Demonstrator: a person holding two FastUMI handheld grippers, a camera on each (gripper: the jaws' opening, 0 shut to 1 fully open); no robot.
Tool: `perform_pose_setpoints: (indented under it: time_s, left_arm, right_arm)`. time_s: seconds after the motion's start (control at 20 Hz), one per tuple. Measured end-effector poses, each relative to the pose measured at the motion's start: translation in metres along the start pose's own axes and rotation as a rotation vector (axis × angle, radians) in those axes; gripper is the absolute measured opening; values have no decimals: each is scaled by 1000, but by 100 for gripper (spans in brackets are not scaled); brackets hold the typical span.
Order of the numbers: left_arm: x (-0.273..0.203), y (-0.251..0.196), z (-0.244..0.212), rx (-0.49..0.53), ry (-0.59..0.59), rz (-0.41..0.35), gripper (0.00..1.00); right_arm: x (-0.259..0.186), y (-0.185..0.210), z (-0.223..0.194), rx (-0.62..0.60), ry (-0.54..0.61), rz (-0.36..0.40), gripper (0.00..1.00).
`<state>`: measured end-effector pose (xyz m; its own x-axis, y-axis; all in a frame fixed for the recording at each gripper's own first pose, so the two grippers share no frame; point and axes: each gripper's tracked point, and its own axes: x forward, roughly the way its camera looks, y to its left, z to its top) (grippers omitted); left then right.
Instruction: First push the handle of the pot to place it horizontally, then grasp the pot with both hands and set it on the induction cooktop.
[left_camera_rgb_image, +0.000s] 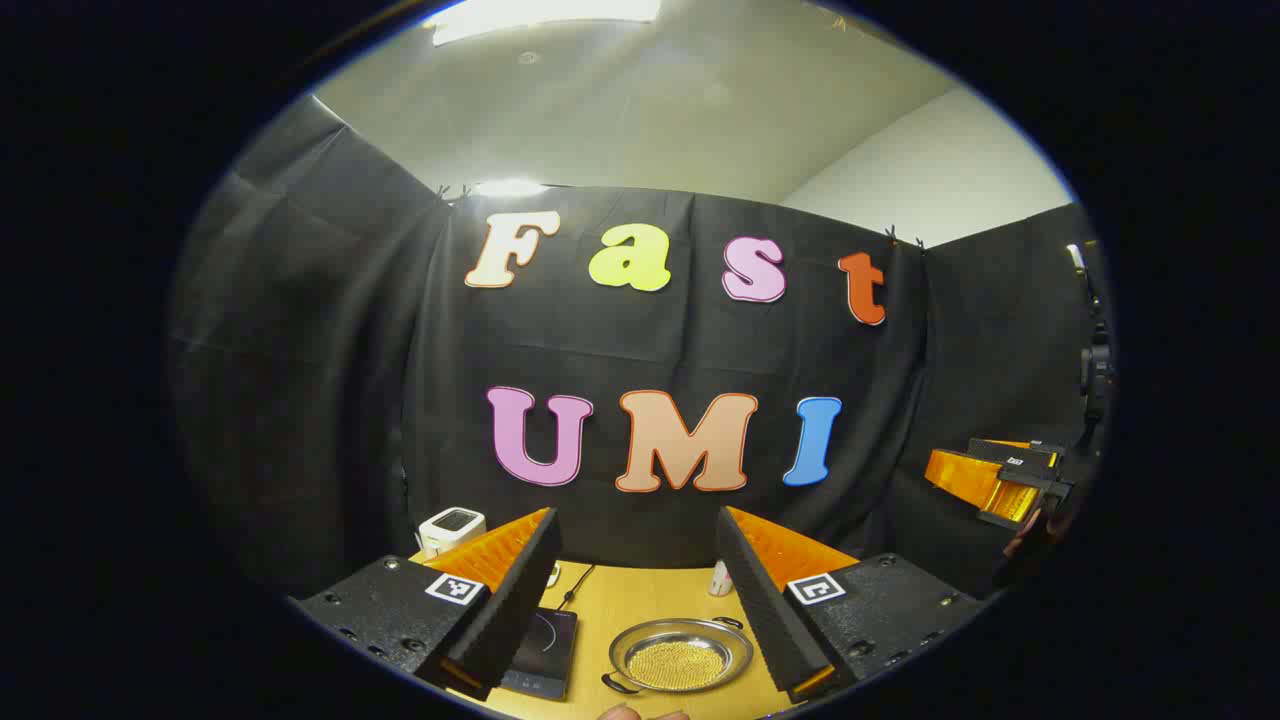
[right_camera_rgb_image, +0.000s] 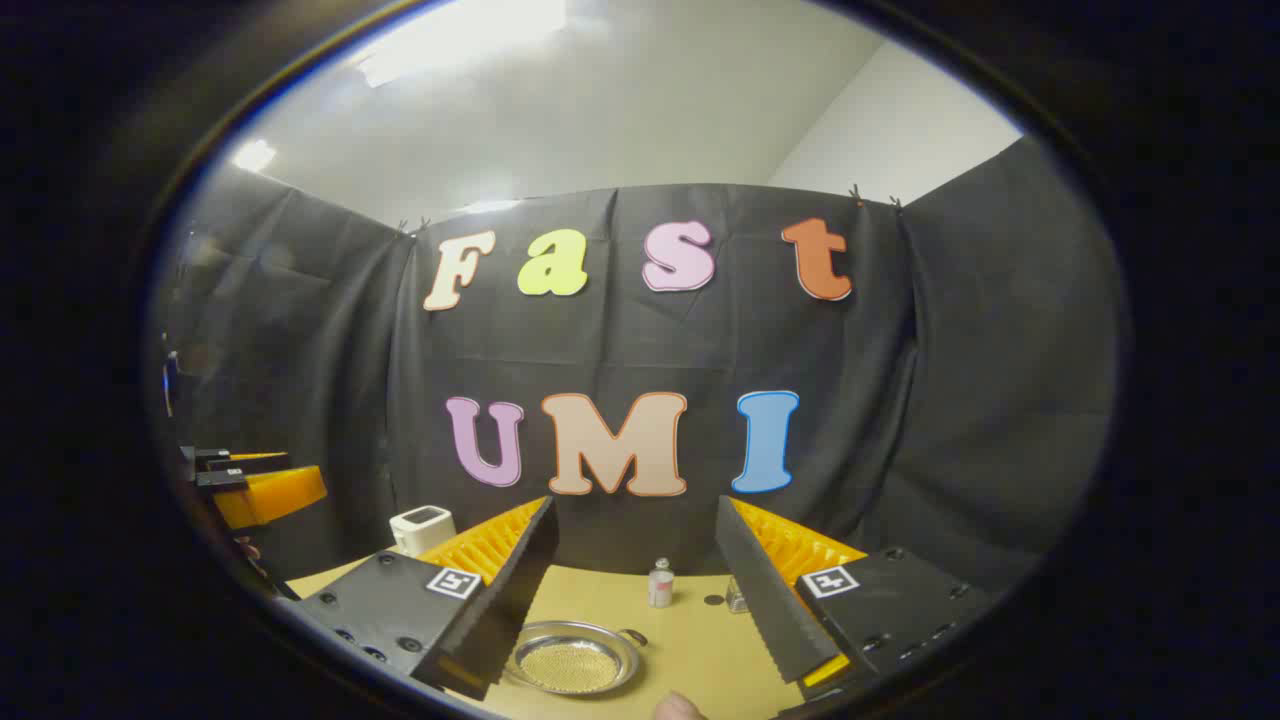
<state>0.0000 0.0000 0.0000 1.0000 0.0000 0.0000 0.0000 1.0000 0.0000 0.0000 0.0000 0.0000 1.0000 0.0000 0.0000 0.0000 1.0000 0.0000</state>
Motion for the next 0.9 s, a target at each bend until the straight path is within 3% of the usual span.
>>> perform_pose_setpoints:
  time_s: [0.2,0.25,0.35,0.6,0.75,0.8,0.85,0.9]
  left_arm:
    - [0,1,0,0,2,-18,94]
    - [0,1,-1,-2,3,-27,91]
    - [-1,0,-3,-10,6,-47,94]
    - [2,-6,-6,-21,4,-112,92]
    - [10,-3,-10,-62,10,-108,94]
    - [12,-1,-10,-71,11,-97,91]
    - [14,-1,-11,-75,13,-90,95]
    - [15,-1,-13,-70,19,-83,91]
  right_arm:
    - [-3,3,0,2,-4,-20,100]
    - [-4,3,0,3,-6,-31,100]
    - [-10,1,-4,6,-5,-55,100]
    - [-32,-7,-10,-24,8,-123,100]
    - [-29,-9,-14,-67,36,-127,100]
    - [-27,-7,-13,-69,35,-120,100]
    - [-25,-5,-12,-67,27,-106,99]
    - [-21,-6,-12,-69,16,-96,99]
